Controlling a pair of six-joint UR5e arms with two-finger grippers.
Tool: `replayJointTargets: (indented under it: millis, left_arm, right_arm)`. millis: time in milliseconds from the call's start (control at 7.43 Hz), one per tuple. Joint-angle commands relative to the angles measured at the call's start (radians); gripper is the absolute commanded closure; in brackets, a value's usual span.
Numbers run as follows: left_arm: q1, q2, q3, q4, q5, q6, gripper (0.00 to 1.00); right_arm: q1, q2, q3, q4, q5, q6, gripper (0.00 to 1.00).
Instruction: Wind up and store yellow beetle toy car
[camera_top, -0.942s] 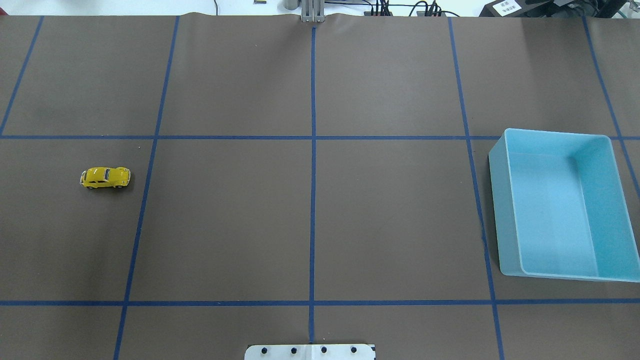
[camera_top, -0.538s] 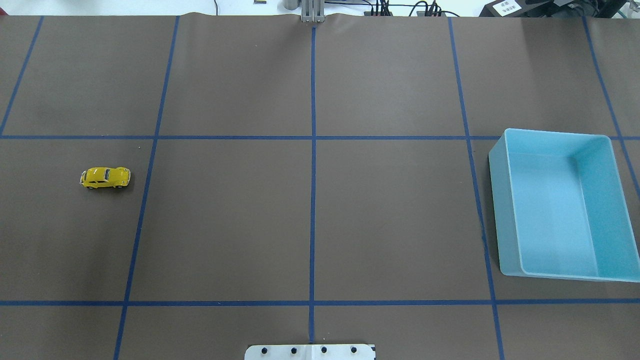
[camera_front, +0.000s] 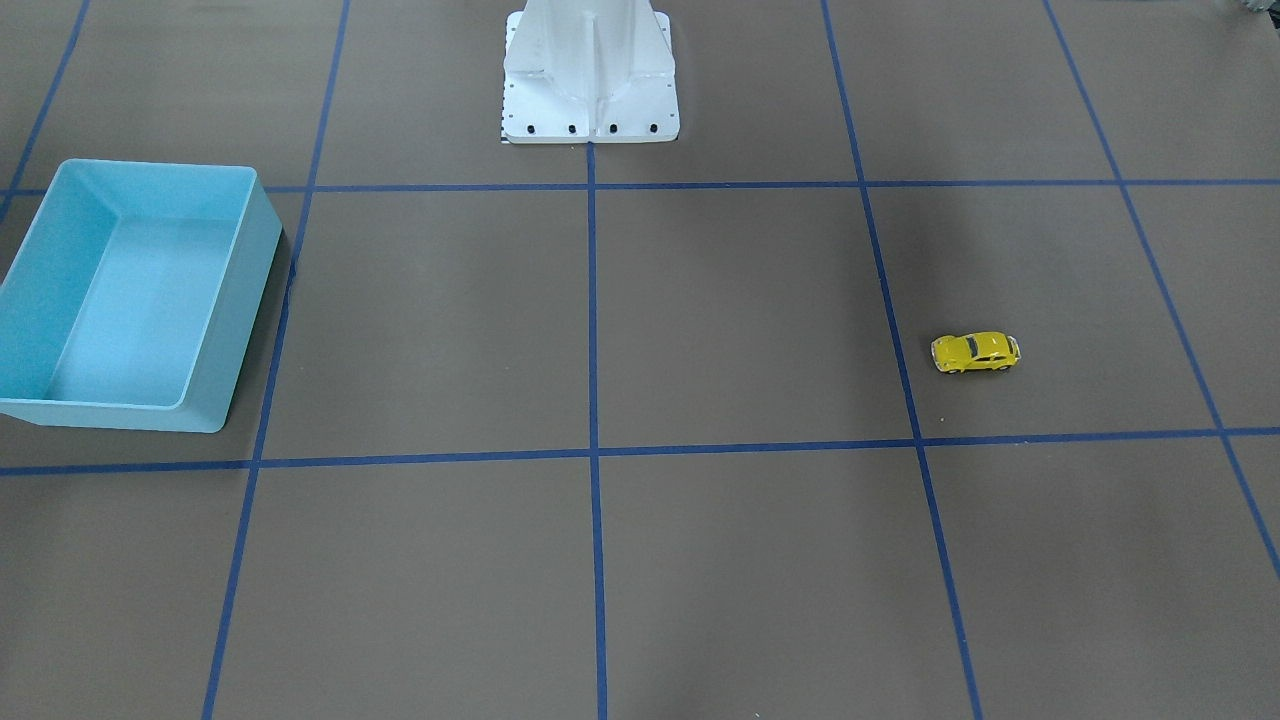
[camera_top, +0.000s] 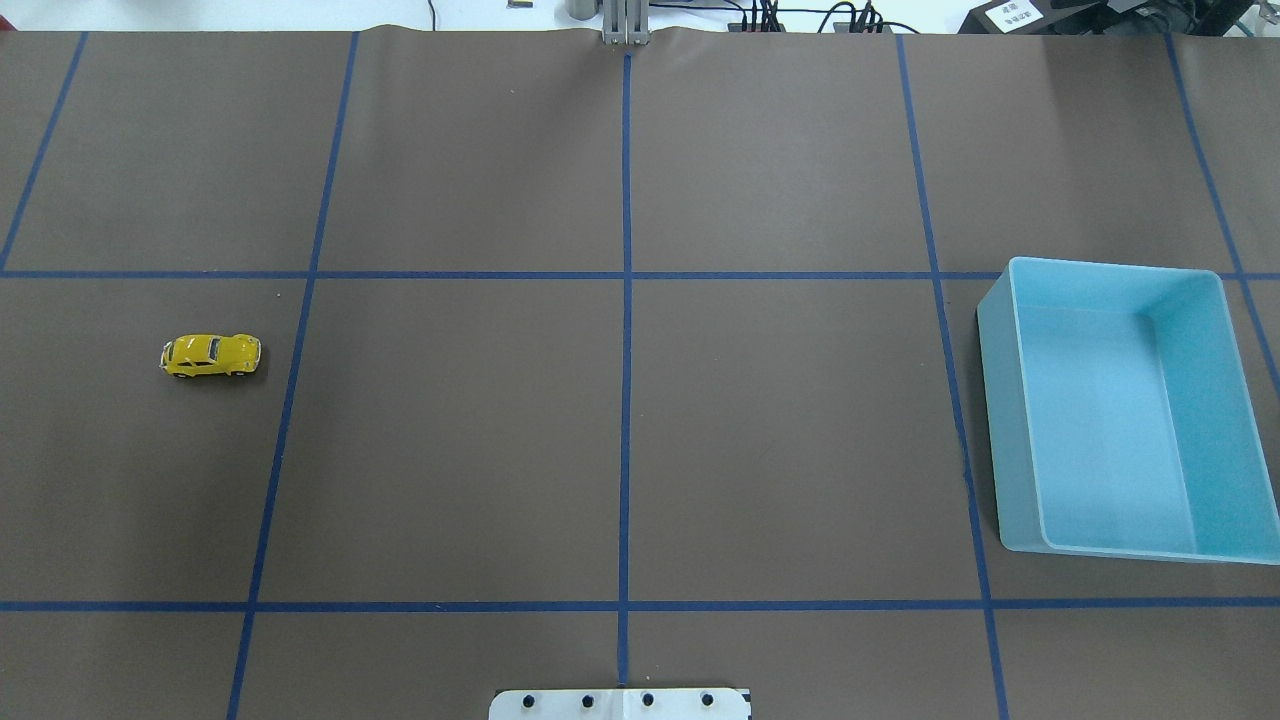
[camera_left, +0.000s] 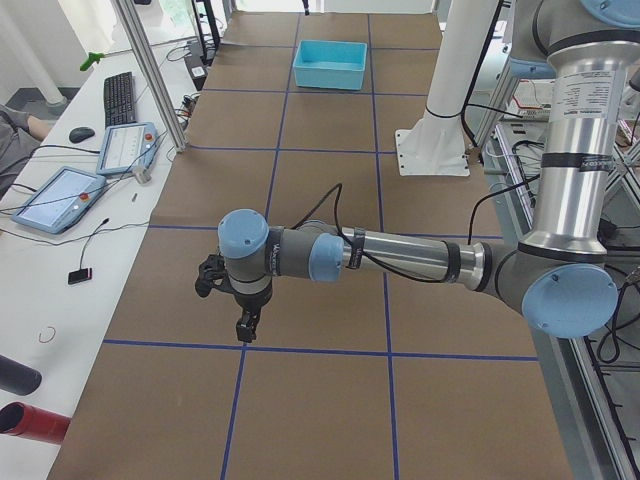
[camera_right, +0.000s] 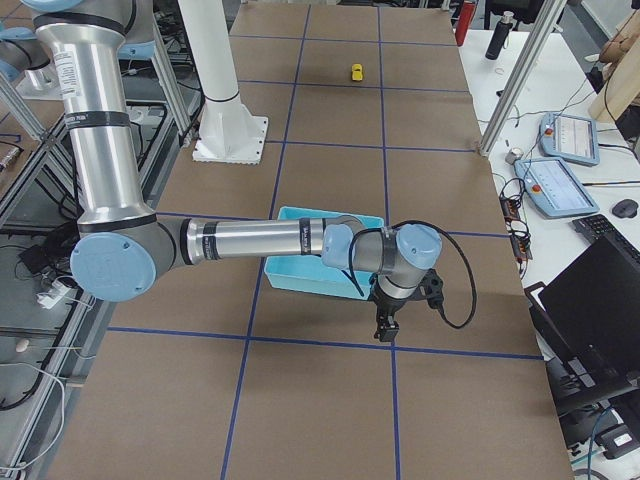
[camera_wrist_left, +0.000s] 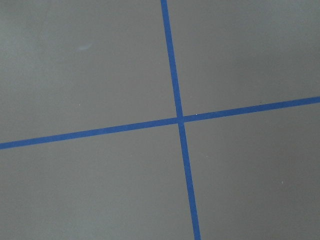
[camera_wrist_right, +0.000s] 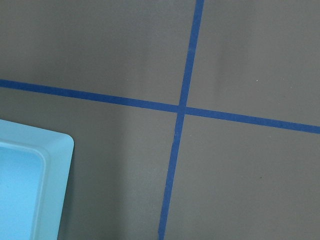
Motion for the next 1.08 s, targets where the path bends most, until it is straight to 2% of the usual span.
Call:
replayJointTargets:
  millis: [0, 135, 404, 673, 942]
  left_arm:
    - [0.111, -0.039, -0.058, 0.001, 0.009, 0.005, 0.0]
    - [0.148, -0.044, -0.098, -0.008, 0.017, 0.006, 0.0]
    - [0.298, -0.092, -0.165, -0.004, 0.039, 0.006, 0.0]
    - [0.395, -0.089, -0.249, -0.007, 0.04, 0.043, 0.0]
    - [0.517, -0.083, -0.308, -0.008, 0.142, 0.225, 0.0]
  right_arm:
    - [0.001, 0.001, 0.001, 0.0, -0.001, 0.0, 0.0]
    - [0.001, -0.004, 0.004, 0.002, 0.0, 0.0, 0.0]
    - [0.001, -0.001, 0.002, 0.0, 0.0, 0.0, 0.0]
    - [0.001, 0.001, 0.002, 0.002, 0.0, 0.0, 0.0]
    - [0.001, 0.001, 0.002, 0.0, 0.0, 0.0, 0.0]
